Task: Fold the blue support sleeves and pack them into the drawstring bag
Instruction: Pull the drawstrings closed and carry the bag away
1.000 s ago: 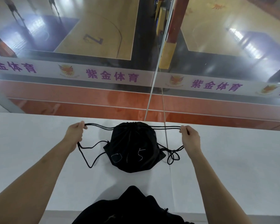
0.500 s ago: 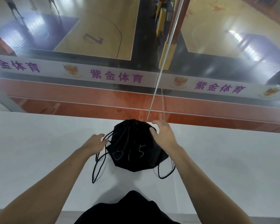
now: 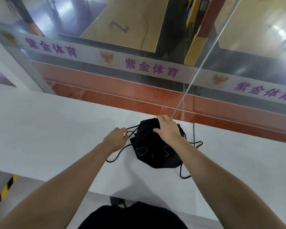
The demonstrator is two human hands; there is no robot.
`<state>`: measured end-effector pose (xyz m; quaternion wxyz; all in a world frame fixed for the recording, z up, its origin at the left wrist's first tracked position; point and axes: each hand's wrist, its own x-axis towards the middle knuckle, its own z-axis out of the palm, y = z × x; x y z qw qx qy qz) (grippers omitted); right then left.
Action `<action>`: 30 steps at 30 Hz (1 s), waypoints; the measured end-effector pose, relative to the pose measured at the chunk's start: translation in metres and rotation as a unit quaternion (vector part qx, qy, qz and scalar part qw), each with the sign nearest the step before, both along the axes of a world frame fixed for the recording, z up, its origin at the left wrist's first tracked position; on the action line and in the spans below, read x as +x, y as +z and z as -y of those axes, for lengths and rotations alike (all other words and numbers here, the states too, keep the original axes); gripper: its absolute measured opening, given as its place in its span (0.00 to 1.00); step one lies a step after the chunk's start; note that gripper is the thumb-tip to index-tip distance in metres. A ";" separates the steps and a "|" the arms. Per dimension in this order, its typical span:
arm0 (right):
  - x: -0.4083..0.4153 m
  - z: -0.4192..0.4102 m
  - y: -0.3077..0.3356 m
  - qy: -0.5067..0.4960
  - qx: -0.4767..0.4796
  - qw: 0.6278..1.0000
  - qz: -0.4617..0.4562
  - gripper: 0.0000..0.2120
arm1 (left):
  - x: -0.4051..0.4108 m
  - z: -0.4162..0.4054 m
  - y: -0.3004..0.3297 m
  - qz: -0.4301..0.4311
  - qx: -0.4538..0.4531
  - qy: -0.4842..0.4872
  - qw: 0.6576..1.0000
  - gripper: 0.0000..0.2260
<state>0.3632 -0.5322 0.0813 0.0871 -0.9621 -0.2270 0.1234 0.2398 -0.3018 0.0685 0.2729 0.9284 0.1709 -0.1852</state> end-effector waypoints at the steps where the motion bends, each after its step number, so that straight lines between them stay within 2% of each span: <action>1: -0.006 0.002 0.000 -0.001 0.006 1.000 0.003 0.31 | -0.004 0.002 -0.001 -0.001 0.003 0.010 1.000 0.17; 4: -0.025 0.013 0.006 0.001 0.041 0.999 0.006 0.28 | -0.016 0.010 -0.001 0.007 0.004 0.048 0.999 0.17; 7: -0.045 0.021 0.025 0.028 0.126 0.992 -0.010 0.23 | -0.031 0.023 0.008 0.033 0.005 0.091 0.995 0.16; 14: -0.087 0.010 0.098 0.193 0.260 0.946 -0.004 0.18 | -0.104 0.044 0.058 0.172 0.036 0.249 0.952 0.16; 22: -0.163 -0.050 0.158 0.339 0.304 0.888 -0.060 0.19 | -0.230 0.041 0.110 0.212 0.066 0.394 0.892 0.17; 30: -0.311 -0.135 0.195 0.462 0.318 0.816 -0.138 0.19 | -0.420 0.039 0.139 0.211 0.115 0.529 0.814 0.15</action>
